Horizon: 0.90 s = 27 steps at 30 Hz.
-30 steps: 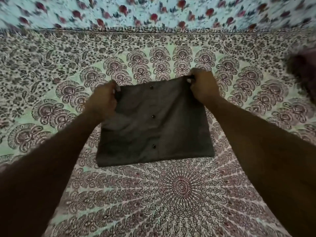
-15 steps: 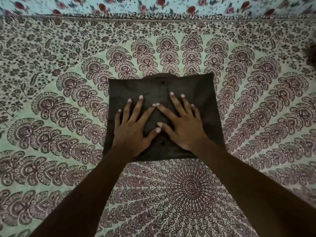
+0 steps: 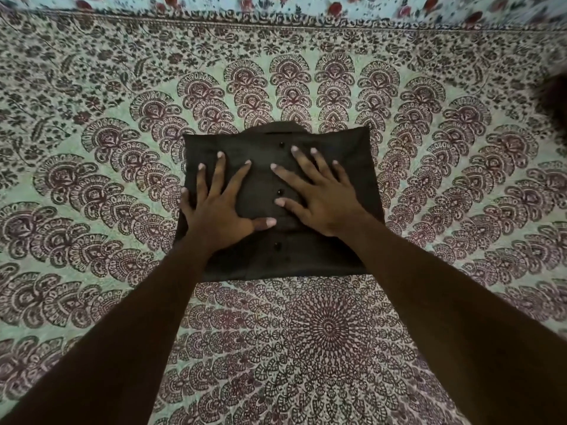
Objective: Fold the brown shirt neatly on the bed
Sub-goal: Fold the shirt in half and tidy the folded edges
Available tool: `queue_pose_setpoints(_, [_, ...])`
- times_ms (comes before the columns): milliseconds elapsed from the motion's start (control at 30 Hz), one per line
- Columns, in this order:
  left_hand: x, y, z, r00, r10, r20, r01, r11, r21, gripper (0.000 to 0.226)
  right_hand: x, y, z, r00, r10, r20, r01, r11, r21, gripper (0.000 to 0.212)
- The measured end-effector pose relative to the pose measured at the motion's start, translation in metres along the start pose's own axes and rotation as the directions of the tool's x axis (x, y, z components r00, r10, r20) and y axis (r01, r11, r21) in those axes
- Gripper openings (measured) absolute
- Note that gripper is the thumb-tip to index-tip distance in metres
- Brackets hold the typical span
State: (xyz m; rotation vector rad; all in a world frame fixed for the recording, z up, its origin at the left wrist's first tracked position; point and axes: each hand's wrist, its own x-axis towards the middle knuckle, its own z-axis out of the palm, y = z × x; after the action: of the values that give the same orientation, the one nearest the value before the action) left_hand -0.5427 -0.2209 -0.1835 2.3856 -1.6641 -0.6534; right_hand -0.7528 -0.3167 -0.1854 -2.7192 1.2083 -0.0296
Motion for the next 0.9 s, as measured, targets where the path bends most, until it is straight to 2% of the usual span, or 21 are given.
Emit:
queue_pose_setpoints(67, [0.004, -0.003, 0.000, 1.000, -0.021, 0.020, 0.021, 1.000, -0.015, 0.120, 0.003, 0.008, 0.001, 0.980, 0.194, 0.047, -0.196, 0.979, 0.060, 0.078])
queue_pose_setpoints(133, [0.007, -0.002, -0.005, 0.997, -0.036, 0.072, 0.039, 0.998, -0.042, 0.119, 0.001, 0.016, -0.006, 0.914, 0.390, 0.115, -0.403, 0.907, 0.121, 0.082])
queue_pose_setpoints(200, [0.006, 0.002, -0.014, 0.996, -0.034, 0.079, 0.039, 0.997, -0.065, 0.115, 0.001, 0.015, -0.021, 0.848, 0.495, 0.190, -0.522, 0.843, 0.134, 0.082])
queue_pose_setpoints(233, [0.001, 0.003, -0.018, 0.998, -0.047, 0.028, 0.049, 0.995, -0.086, 0.111, 0.003, 0.008, -0.027, 0.841, 0.506, 0.191, -0.532, 0.839, 0.119, 0.081])
queue_pose_setpoints(300, [-0.018, 0.004, -0.025, 0.977, -0.157, -0.143, 0.136, 0.980, -0.146, 0.098, 0.005, -0.013, -0.041, 0.892, 0.447, 0.060, -0.451, 0.889, 0.075, 0.076])
queue_pose_setpoints(367, [-0.048, 0.002, -0.023, 0.885, -0.401, -0.238, 0.365, 0.913, -0.183, 0.091, 0.001, -0.037, -0.049, 0.966, 0.248, -0.076, -0.239, 0.965, 0.106, 0.064])
queue_pose_setpoints(433, [-0.081, -0.002, -0.014, 0.774, -0.593, -0.222, 0.572, 0.805, -0.159, 0.097, -0.003, -0.057, -0.046, 0.995, 0.034, -0.090, -0.013, 0.974, 0.228, 0.049])
queue_pose_setpoints(467, [-0.094, -0.003, -0.012, 0.740, -0.638, -0.211, 0.618, 0.770, -0.158, 0.100, -0.003, -0.066, -0.043, 0.999, -0.025, -0.036, 0.035, 0.956, 0.292, 0.044])
queue_pose_setpoints(533, [-0.100, -0.011, -0.010, 0.711, -0.690, -0.135, 0.657, 0.720, -0.222, 0.105, -0.001, -0.083, -0.036, 0.997, -0.037, 0.062, 0.013, 0.935, 0.353, 0.037])
queue_pose_setpoints(567, [-0.094, -0.015, -0.012, 0.706, -0.706, -0.057, 0.665, 0.688, -0.291, 0.108, 0.002, -0.090, -0.035, 0.998, 0.032, 0.060, -0.052, 0.922, 0.383, 0.033])
queue_pose_setpoints(633, [-0.082, -0.017, -0.024, 0.718, -0.688, 0.106, 0.633, 0.581, -0.512, 0.104, 0.012, -0.102, -0.041, 0.975, 0.208, 0.073, -0.218, 0.855, 0.472, 0.038])
queue_pose_setpoints(667, [-0.077, -0.017, -0.031, 0.736, -0.665, 0.127, 0.590, 0.538, -0.603, 0.095, 0.018, -0.107, -0.049, 0.957, 0.266, 0.114, -0.287, 0.822, 0.492, 0.046])
queue_pose_setpoints(700, [-0.075, -0.014, -0.036, 0.760, -0.641, 0.106, 0.542, 0.535, -0.648, 0.079, 0.025, -0.110, -0.056, 0.941, 0.290, 0.174, -0.338, 0.795, 0.503, 0.053])
queue_pose_setpoints(767, [-0.077, 0.002, -0.047, 0.839, -0.544, 0.018, 0.404, 0.600, -0.691, 0.043, 0.039, -0.118, -0.074, 0.930, 0.260, 0.262, -0.365, 0.744, 0.559, 0.072])
queue_pose_setpoints(833, [-0.084, 0.025, -0.057, 0.927, -0.375, -0.018, 0.245, 0.641, -0.727, 0.027, 0.051, -0.127, -0.088, 0.896, 0.234, 0.376, -0.428, 0.676, 0.600, 0.097])
queue_pose_setpoints(900, [-0.089, 0.045, -0.053, 0.981, -0.196, -0.018, 0.124, 0.686, -0.717, 0.019, 0.057, -0.130, -0.098, 0.819, 0.249, 0.517, -0.527, 0.683, 0.506, 0.101])
